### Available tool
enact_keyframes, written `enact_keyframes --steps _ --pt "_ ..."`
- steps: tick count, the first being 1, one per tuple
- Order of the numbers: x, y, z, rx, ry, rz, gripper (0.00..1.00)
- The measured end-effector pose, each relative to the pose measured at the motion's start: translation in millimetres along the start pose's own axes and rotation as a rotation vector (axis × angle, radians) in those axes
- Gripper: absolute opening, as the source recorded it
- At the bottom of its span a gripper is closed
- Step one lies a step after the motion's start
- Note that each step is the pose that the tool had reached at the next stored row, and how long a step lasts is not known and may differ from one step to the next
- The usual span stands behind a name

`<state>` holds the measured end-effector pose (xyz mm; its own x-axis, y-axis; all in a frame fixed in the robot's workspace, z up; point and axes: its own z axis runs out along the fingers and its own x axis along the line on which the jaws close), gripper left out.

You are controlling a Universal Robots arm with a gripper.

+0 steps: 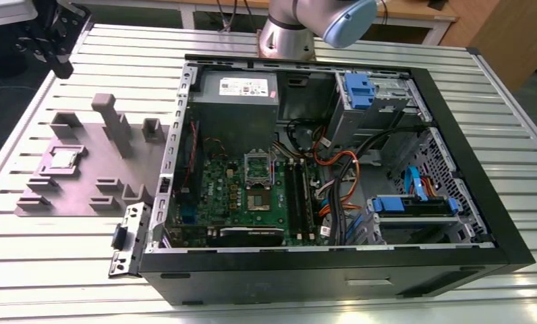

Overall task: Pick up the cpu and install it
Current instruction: 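Reach for the cpu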

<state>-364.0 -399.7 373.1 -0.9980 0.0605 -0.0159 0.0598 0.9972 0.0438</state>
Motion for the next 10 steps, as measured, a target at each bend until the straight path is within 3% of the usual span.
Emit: enact_keyframes --steps 5,10 --pt "15.2 -1.0 3.3 0.0001 0.0002 0.0 0.11" --pt "24.4 -2.0 11.8 0.0004 0.004 0.0 0.11"
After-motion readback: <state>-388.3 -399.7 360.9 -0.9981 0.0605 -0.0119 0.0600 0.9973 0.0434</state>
